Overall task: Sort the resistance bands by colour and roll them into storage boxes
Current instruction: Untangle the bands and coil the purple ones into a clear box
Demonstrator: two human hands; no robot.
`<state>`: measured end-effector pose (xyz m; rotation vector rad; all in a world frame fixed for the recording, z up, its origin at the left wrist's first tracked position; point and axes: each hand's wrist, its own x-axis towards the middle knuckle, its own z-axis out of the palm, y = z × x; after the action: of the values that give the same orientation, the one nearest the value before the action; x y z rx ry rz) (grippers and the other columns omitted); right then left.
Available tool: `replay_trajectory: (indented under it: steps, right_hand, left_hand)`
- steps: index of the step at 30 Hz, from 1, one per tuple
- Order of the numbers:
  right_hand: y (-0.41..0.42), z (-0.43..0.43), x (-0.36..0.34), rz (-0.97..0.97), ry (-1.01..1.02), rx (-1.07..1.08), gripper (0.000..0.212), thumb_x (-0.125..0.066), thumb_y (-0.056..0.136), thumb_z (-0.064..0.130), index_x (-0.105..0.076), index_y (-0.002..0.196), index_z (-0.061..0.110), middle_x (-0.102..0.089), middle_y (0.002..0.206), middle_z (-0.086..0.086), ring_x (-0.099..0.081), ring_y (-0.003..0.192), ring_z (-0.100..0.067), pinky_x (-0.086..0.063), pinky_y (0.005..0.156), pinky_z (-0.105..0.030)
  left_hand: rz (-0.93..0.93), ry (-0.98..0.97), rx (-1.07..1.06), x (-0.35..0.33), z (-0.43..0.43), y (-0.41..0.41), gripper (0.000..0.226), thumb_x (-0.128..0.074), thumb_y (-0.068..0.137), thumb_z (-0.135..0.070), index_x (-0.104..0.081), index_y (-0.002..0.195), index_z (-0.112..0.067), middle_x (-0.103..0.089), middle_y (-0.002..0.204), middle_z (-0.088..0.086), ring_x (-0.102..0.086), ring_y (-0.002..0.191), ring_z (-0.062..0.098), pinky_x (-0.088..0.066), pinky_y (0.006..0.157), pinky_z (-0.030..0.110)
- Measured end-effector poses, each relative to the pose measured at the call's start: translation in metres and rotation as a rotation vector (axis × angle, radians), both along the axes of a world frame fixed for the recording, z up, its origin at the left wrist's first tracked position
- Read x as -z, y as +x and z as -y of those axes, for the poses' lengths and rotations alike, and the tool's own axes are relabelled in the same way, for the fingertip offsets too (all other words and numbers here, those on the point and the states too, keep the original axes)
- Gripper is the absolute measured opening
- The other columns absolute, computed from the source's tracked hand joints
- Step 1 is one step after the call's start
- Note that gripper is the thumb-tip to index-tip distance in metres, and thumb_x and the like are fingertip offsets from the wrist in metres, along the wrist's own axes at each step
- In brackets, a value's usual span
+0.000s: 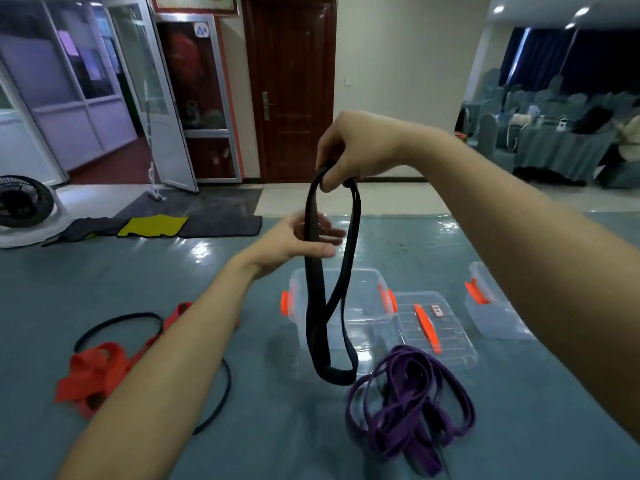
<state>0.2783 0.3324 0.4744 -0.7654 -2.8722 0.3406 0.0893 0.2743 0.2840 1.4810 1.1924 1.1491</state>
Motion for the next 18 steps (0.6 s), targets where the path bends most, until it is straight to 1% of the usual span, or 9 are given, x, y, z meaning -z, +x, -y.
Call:
replay_trajectory:
  steps: [2,3,6,8,10,12,14,16,18]
  right_hand:
    - [0.024,-0.005,-0.008,-0.123,-0.021,0.011,0.016,-0.085,0.092,0.025,-0.08,0.104,0.015,-0.077,0.096,0.0,-0.073,0.076,-0.004,-0.059,0.068,-0.019]
    - [0.038,-0.008,-0.012,-0.208,-0.025,0.02,0.017,-0.085,0.092,0.025,-0.08,0.104,0.015,-0.078,0.097,-0.001,-0.074,0.076,-0.004,-0.062,0.072,-0.02]
    - [0.09,-0.027,-0.023,-0.482,-0.019,0.08,0.023,-0.083,0.093,0.023,-0.078,0.112,0.011,-0.079,0.103,-0.004,-0.079,0.088,-0.01,-0.066,0.081,-0.026]
    - [0.133,-0.046,-0.023,-0.638,-0.031,0.128,0.032,-0.08,0.097,0.022,-0.073,0.125,0.009,-0.078,0.11,-0.007,-0.08,0.092,-0.015,-0.066,0.08,-0.029]
    - [0.189,-0.071,-0.018,-0.772,-0.067,0.192,0.041,-0.076,0.1,0.022,-0.066,0.139,0.016,-0.076,0.115,-0.005,-0.08,0.095,-0.014,-0.065,0.081,-0.028]
    - [0.241,-0.098,0.001,-0.817,-0.109,0.303,0.045,-0.074,0.101,0.022,-0.064,0.145,0.026,-0.076,0.115,-0.001,-0.079,0.096,-0.012,-0.064,0.079,-0.023]
    - [0.305,-0.135,0.037,-0.817,-0.207,0.457,0.04,-0.072,0.103,0.02,-0.068,0.142,0.03,-0.076,0.106,-0.001,-0.079,0.088,-0.018,-0.064,0.072,-0.021]
    - [0.368,-0.172,0.098,-0.802,-0.326,0.617,0.035,-0.067,0.105,0.01,-0.073,0.137,0.024,-0.071,0.097,-0.01,-0.073,0.079,-0.028,-0.063,0.067,-0.024]
    - [0.425,-0.197,0.174,-0.697,-0.433,0.76,0.035,-0.056,0.105,-0.001,-0.074,0.132,0.012,-0.064,0.09,-0.018,-0.07,0.072,-0.032,-0.061,0.067,-0.036]
  left_hand:
    - [-0.01,-0.057,0.07,0.015,-0.008,0.026,0.081,-0.094,0.074,-0.022,-0.058,0.145,-0.008,-0.074,0.14,0.011,-0.068,0.137,0.027,-0.046,0.123,0.053]
    - [-0.002,-0.066,0.105,0.023,-0.012,0.041,0.079,-0.092,0.077,-0.021,-0.059,0.147,-0.009,-0.073,0.142,0.012,-0.067,0.138,0.028,-0.045,0.124,0.053]
    - [0.088,-0.082,0.14,0.04,-0.026,0.084,0.056,-0.089,0.081,-0.013,-0.069,0.133,-0.004,-0.074,0.137,0.021,-0.068,0.136,0.037,-0.044,0.124,0.053]
    - [0.022,-0.093,0.123,0.046,-0.038,0.108,0.041,-0.087,0.083,-0.01,-0.072,0.12,-0.001,-0.075,0.129,0.028,-0.071,0.128,0.043,-0.046,0.122,0.057]
    - [-0.039,-0.104,0.115,0.05,-0.055,0.139,0.027,-0.078,0.087,-0.005,-0.07,0.112,0.004,-0.077,0.113,0.029,-0.077,0.108,0.047,-0.052,0.113,0.064]
    - [0.017,-0.127,0.076,0.047,-0.068,0.16,0.017,-0.072,0.089,-0.008,-0.066,0.104,-0.004,-0.069,0.09,0.021,-0.074,0.076,0.037,-0.064,0.089,0.058]
    - [0.076,-0.167,0.075,0.044,-0.087,0.19,0.027,-0.08,0.09,-0.021,-0.067,0.111,-0.01,-0.056,0.079,0.007,-0.059,0.06,0.022,-0.06,0.066,0.041]
    - [-0.009,-0.185,0.039,0.046,-0.107,0.216,0.056,-0.094,0.081,-0.026,-0.066,0.129,-0.02,-0.054,0.083,0.002,-0.056,0.066,0.016,-0.055,0.065,0.034]
    - [-0.18,-0.175,-0.044,0.056,-0.13,0.25,0.075,-0.098,0.077,-0.018,-0.058,0.139,-0.031,-0.063,0.09,0.002,-0.063,0.073,0.015,-0.057,0.068,0.032]
